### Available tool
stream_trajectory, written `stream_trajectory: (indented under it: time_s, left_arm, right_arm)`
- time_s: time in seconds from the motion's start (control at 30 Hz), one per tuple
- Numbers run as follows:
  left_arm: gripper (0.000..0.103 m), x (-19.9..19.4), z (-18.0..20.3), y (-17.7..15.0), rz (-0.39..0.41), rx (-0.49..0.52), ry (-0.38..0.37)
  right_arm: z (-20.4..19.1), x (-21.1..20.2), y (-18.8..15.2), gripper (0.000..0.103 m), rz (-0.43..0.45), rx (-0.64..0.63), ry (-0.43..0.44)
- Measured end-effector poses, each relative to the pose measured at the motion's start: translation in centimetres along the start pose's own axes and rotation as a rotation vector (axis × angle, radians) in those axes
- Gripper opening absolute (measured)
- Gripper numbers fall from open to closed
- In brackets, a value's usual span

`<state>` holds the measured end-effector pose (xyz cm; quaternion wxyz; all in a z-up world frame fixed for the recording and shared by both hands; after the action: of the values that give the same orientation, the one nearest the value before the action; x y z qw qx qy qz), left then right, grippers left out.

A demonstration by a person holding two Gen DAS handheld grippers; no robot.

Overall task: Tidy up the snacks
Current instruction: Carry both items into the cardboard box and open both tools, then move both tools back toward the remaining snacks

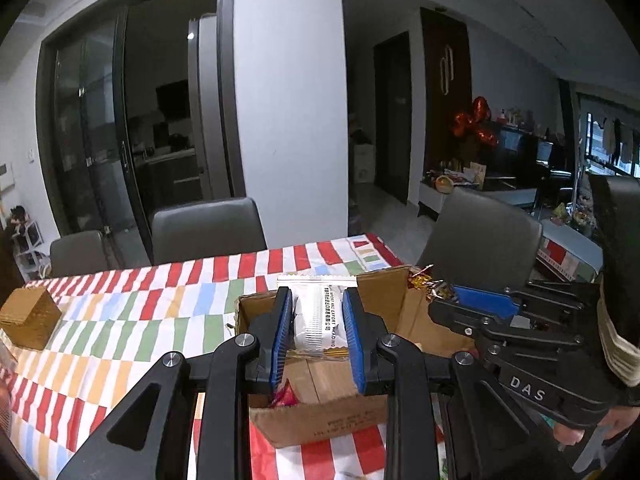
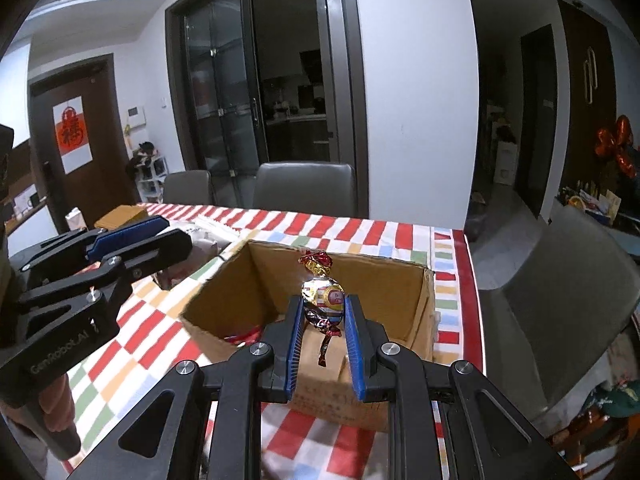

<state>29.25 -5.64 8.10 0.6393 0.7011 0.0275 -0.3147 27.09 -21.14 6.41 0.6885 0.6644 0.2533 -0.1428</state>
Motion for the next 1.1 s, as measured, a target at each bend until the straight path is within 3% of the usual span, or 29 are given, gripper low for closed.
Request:
stream_trajectory:
  time_s: [0.1, 0.2, 0.4, 0.8, 1.1]
  left_arm:
    - [0.031, 2.0, -0.5, 0.5, -0.033, -0.021, -0.003]
    - [0.047, 2.6, -0.7, 0.2, -0.066, -0.035, 0.021]
    - [0.056, 0.2, -0.1, -1.4, -0.056, 0.001, 0.052]
    - [0.059, -6.7, 0.1, -4.4, -0.063, -0.016, 0.08]
    - [0.062, -10.5, -0.7, -8.5, -0.093, -0.04, 0.14]
  right_arm:
    - [0.2, 1.4, 0.4, 0.022, -0.008, -0.002, -0.007]
    - [0.6, 2.7, 0.6, 0.04, -0.031, 0.021, -0.022]
    - [0.8, 1.9, -0.6, 0.04, -0.039, 0.053, -0.015]
    - [-2.8, -4.4, -3.4, 0.046, 0.038, 0.031, 0.031]
    - [-5.8, -5.5, -6.8, 0.047, 0.004, 0.011, 0.071]
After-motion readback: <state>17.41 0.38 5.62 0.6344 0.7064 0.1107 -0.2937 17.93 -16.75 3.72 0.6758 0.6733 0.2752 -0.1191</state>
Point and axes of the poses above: each gripper's, at about its wrist camera, not at the fingertips, and x roughly the way its jaws point, z to its right, y to its top, the point moved 1 cm from there along x, roughly the way its jaws point, and after that the axes turned 6 degrees about -y, right-handed, at the moved point
